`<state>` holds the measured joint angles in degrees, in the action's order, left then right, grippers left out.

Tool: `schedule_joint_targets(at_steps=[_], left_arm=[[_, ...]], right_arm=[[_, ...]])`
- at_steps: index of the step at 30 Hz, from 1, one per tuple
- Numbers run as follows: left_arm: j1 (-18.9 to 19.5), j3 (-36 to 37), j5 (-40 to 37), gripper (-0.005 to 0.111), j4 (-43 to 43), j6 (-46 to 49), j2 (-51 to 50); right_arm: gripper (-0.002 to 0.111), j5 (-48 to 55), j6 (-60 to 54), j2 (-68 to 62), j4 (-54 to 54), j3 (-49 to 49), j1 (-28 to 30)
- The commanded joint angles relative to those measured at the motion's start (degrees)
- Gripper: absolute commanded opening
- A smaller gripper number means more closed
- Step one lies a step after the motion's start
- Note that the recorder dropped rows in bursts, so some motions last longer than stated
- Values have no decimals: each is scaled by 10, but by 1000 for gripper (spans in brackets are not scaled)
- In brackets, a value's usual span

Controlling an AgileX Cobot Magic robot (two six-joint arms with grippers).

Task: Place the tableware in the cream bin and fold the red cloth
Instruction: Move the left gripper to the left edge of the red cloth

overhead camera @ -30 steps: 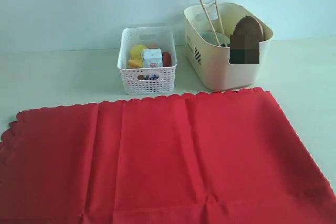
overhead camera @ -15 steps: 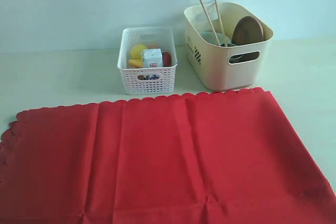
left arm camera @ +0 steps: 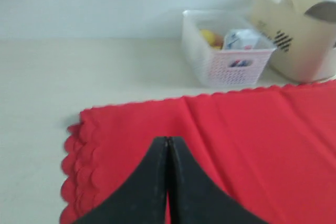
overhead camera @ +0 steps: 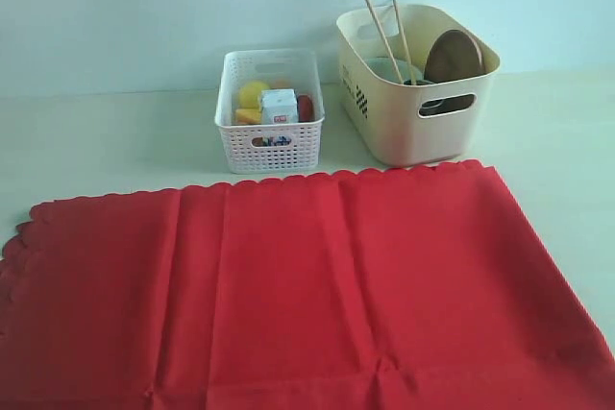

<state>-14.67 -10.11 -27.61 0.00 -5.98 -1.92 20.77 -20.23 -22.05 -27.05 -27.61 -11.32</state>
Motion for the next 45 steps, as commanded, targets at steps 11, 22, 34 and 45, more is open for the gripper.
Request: schedule_joint_targets(at_steps=[11, 22, 34, 45], left_arm=[[-36, -298, 104, 1, 0, -2, -114], [-36, -298, 139, 1, -9, -5, -114], [-35, -240, -157, 1, 145, -156, -189], [-24, -260, -195, 1, 192, -228, -475]], right_arm=[[0, 237, 180, 52, 194, -28, 0], [0, 263, 60, 101, 63, -27, 0], [0, 233, 63, 143, 46, -8, 0], [0, 277, 24, 183, 14, -8, 0]])
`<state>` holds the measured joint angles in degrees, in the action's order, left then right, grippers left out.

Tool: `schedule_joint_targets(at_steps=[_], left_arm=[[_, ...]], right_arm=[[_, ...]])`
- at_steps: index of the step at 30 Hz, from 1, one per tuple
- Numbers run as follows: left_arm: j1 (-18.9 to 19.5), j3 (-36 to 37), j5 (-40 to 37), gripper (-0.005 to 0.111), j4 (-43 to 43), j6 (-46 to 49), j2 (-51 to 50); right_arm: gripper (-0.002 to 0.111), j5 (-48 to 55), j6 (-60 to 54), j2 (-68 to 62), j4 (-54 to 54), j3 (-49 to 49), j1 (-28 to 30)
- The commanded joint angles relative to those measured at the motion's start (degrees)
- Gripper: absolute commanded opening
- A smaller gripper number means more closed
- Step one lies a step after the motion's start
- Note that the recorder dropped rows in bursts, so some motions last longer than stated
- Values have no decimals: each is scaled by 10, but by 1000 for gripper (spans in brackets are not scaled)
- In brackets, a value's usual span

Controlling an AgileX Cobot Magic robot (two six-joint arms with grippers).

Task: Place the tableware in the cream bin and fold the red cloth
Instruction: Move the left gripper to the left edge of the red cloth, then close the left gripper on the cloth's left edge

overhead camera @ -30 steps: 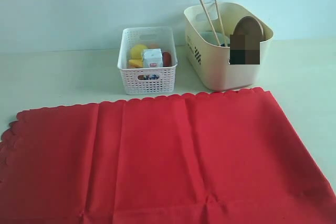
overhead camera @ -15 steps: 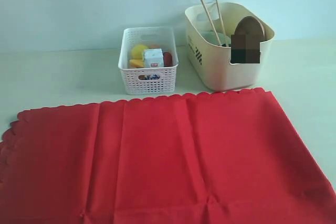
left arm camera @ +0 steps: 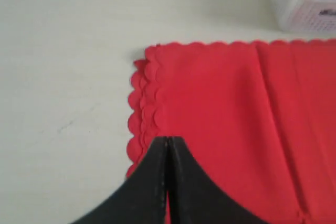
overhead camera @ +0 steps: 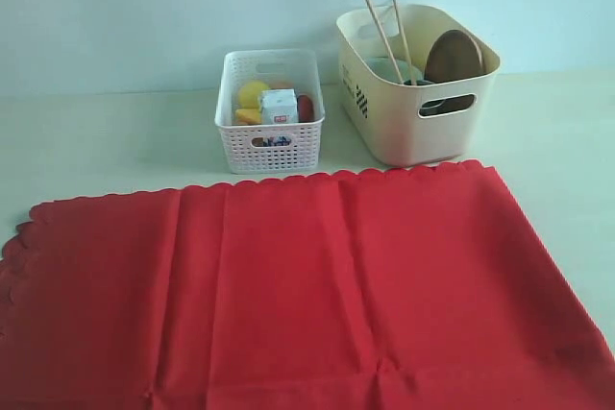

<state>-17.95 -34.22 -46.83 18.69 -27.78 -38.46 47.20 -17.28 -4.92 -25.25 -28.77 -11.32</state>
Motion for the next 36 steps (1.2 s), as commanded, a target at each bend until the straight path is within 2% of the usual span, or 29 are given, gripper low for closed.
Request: schedule_joint_targets(at_steps=[1, 4, 7, 9, 11, 12, 13, 14, 16, 22, 26, 32, 36], left_arm=[[20, -24, -10, 1, 3, -10, -149], [72, -32, -15, 3, -28, 2, -252], [131, -44, -11, 12, -109, 55, -320], [152, -44, -2, 25, -187, 117, -351], [154, -44, 6, 43, -213, 152, -372], [154, -44, 13, 53, -213, 152, -380], [154, -44, 28, 70, -213, 152, -389], [154, -44, 36, 77, -213, 152, -391], [154, -44, 50, 83, -213, 152, -396], [156, -44, 102, 82, -222, 161, -475], [183, -44, 142, 82, -234, 169, -528], [202, -49, 161, 66, -377, 324, -573], [202, -64, 161, 71, -382, 332, -605]], right_arm=[[0, 15, -5, 13, -4, 3, 0], [0, 20, -5, 16, -4, 3, 0], [0, 30, -5, 16, -4, 3, 0], [0, 30, -5, 16, -4, 3, 0], [0, 30, -5, 16, -4, 3, 0], [0, 28, -5, 16, -2, 3, 0], [0, 26, 3, 16, 7, 3, 0], [0, 25, 15, 16, 17, 3, 0], [0, 22, 25, 16, 24, 3, 0], [0, 22, 24, 18, 18, 3, 0], [0, 24, 24, 18, 14, 3, 0], [0, 25, 19, 34, 9, 3, 0], [0, 25, 19, 45, 9, 3, 0]])
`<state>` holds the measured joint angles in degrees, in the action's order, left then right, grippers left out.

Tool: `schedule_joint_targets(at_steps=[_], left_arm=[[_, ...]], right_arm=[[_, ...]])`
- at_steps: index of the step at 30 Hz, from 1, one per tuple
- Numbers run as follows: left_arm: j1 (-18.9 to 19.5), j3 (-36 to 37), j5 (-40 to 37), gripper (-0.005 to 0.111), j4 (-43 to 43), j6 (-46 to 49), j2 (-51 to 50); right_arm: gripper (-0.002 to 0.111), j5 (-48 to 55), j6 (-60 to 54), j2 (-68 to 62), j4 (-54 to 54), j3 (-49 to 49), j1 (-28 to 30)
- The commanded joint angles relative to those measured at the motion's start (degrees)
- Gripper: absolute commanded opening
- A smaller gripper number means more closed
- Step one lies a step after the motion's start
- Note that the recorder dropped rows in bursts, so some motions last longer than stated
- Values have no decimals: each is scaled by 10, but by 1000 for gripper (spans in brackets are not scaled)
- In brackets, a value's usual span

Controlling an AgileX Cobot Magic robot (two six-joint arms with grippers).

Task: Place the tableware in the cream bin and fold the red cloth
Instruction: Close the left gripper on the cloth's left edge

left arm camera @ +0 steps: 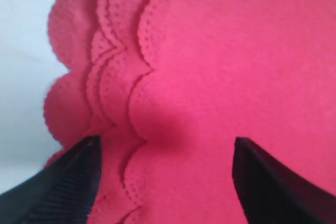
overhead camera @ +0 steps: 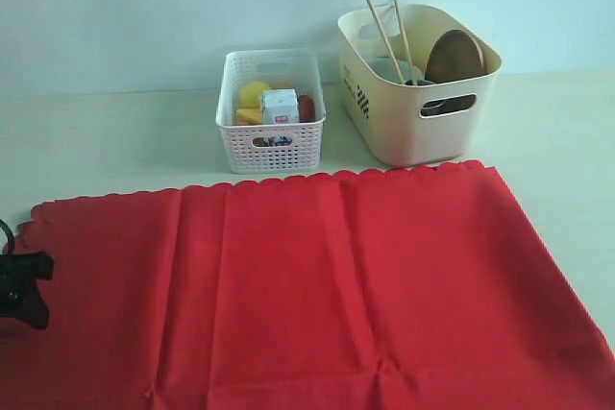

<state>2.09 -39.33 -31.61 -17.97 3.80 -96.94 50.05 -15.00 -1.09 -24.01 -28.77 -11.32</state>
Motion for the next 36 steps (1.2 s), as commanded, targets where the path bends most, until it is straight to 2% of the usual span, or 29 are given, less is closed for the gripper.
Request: schedule_joint_targets(at_steps=[1, 8, 13, 25, 27, 30, 31, 34, 36], left_arm=[[2, -16, 9, 72, -14, 16, -23], [2, -36, 15, 73, 9, 6, -28], [2, -61, -18, 73, 116, -97, -28], [2, -62, -36, 71, 108, -90, -85], [2, -62, -32, 63, 95, -75, -88], [2, -62, -24, 36, 81, -62, -85], [2, -62, -21, 24, 80, -57, -84], [2, -62, -20, 0, 78, -55, -78], [2, -62, -20, 1, 75, -50, -73]], right_arm=[[0, -4, -3, 6, -3, 3, 0], [0, -5, -3, 6, -3, 3, 0], [0, -8, -2, 6, -2, 3, 0], [0, -5, -1, 6, -2, 3, 0], [0, -5, -1, 6, -2, 3, 0], [0, -5, -1, 6, -2, 3, 0], [0, -5, -1, 6, -2, 3, 0], [0, -5, -1, 6, -2, 3, 0], [0, -5, -1, 6, -2, 3, 0]])
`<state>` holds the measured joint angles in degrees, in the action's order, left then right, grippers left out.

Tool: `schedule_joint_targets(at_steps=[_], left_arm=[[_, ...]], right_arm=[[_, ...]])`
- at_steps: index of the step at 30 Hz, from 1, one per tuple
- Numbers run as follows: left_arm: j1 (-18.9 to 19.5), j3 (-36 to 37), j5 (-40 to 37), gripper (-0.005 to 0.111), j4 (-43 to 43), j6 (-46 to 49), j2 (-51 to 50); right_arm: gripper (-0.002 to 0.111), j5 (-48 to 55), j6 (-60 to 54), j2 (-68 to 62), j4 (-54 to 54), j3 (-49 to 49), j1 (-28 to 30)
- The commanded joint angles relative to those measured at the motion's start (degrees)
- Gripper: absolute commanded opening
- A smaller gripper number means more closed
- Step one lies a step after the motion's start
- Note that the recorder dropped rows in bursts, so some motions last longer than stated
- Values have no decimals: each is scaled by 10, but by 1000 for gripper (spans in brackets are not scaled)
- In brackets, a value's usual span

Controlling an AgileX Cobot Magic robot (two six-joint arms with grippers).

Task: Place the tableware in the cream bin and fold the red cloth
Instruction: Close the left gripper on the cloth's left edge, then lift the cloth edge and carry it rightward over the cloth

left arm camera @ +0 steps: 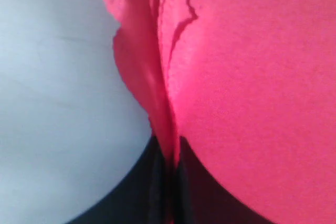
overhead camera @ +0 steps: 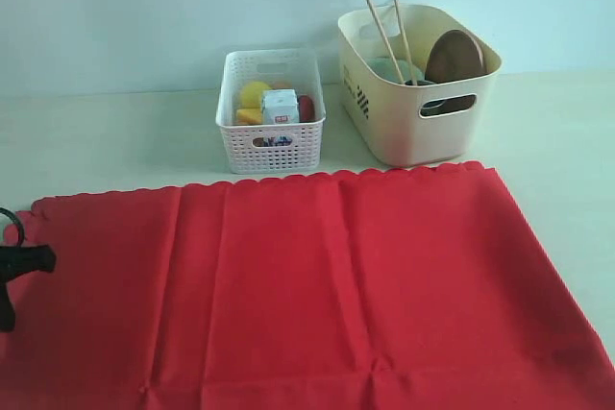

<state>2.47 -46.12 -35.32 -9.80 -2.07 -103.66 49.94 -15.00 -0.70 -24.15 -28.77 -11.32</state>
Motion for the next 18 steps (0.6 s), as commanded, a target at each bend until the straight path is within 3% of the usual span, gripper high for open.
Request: schedule_joint_targets(at_steps=[1, 9, 12, 18], left_arm=[[-2, 6, 18, 0, -14, 16, 0], [-3, 1, 9, 0, -31, 21, 111], [-11, -24, -42, 0, -95, 72, 161], [-69, -91, -110, 0, -147, 78, 223]], right_arm=[[0, -4, -1, 2, 0, 3, 0], [0, -4, -1, 2, 0, 3, 0], [0, -4, -1, 2, 0, 3, 0], [0, -4, -3, 2, -4, 3, 0]])
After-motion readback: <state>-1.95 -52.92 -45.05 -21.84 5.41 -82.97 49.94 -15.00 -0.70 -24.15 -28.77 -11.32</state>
